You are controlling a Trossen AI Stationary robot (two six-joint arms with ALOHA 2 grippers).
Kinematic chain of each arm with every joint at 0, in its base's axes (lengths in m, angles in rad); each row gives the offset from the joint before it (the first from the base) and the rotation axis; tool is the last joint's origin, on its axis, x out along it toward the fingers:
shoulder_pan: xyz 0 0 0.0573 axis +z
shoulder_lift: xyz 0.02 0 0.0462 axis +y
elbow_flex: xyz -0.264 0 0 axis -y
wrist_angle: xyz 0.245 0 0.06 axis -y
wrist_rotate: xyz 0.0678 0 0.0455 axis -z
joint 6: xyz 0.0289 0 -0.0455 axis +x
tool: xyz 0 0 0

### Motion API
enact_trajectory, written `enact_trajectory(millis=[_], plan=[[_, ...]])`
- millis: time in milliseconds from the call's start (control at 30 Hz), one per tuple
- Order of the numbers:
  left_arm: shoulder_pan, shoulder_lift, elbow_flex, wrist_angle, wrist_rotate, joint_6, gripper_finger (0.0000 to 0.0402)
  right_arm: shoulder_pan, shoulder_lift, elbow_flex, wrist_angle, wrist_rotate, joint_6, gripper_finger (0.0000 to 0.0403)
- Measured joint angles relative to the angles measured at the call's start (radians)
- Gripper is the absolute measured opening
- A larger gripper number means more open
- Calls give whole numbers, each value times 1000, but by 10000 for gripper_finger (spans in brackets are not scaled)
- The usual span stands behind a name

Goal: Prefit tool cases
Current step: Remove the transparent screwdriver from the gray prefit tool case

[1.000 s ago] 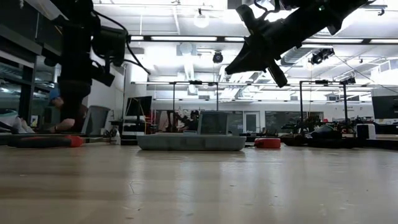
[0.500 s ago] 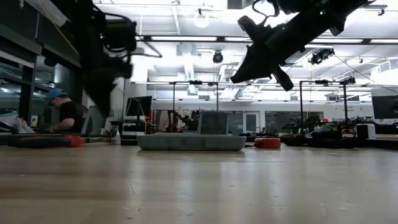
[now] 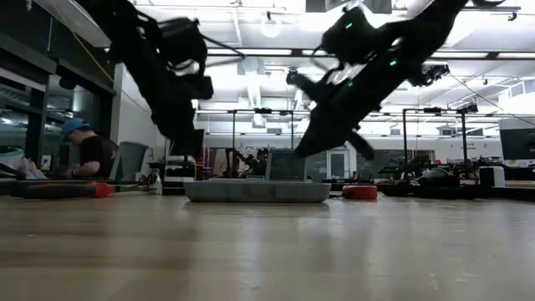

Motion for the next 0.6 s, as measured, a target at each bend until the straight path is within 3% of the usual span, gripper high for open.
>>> enact_trajectory(millis=[367,600], plan=[[-38,104,0,1,15,-28,142,-64,212,278,-237,-98,-175,0],[-39,77,0,-1,14,-28,142,-66,277,300,-273,-122,-139,0]])
